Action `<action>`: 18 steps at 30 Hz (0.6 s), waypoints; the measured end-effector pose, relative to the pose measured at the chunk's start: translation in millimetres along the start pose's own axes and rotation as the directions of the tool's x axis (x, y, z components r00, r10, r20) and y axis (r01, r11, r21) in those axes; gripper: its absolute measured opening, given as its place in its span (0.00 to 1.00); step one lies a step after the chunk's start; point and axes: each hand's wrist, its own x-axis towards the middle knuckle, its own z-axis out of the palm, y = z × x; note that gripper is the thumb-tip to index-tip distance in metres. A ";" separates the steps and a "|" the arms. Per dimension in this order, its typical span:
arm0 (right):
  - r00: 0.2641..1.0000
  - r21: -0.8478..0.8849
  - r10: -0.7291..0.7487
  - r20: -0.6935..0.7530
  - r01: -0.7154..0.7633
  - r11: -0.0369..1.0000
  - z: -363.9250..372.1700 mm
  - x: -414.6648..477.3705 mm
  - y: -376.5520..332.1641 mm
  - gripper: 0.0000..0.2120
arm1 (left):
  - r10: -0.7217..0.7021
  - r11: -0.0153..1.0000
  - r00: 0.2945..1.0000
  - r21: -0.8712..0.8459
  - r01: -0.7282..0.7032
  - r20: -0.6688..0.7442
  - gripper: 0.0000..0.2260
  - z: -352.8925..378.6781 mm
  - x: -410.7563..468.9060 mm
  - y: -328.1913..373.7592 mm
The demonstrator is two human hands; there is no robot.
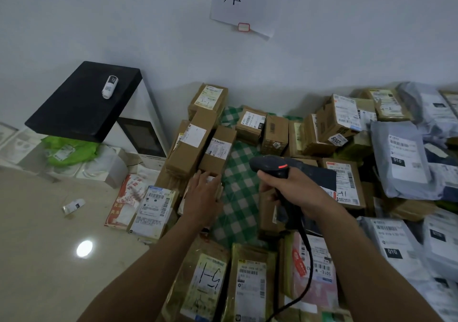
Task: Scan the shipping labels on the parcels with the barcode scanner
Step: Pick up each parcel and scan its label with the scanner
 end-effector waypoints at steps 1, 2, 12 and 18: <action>1.000 0.016 0.003 -0.013 -0.003 1.000 -3.3 4.7 0.2 0.10 | 0.009 1.000 1.000 0.002 -0.009 -0.008 0.25 1.5 0.9 2.4; 0.999 0.034 0.007 -0.033 -0.006 0.999 -7.4 9.7 -0.1 0.10 | 0.029 1.000 1.000 -0.001 -0.029 -0.012 0.24 0.8 4.7 6.6; 0.985 -0.027 0.041 -0.165 -0.046 0.999 -62.2 86.5 -14.2 0.14 | 0.024 0.895 1.000 -0.445 -0.030 -0.020 0.19 -19.1 173.4 94.4; 0.979 0.027 0.159 -0.126 -0.157 0.987 -72.7 122.6 12.8 0.09 | -0.055 0.960 0.998 -0.275 0.054 0.006 0.15 26.6 273.9 81.8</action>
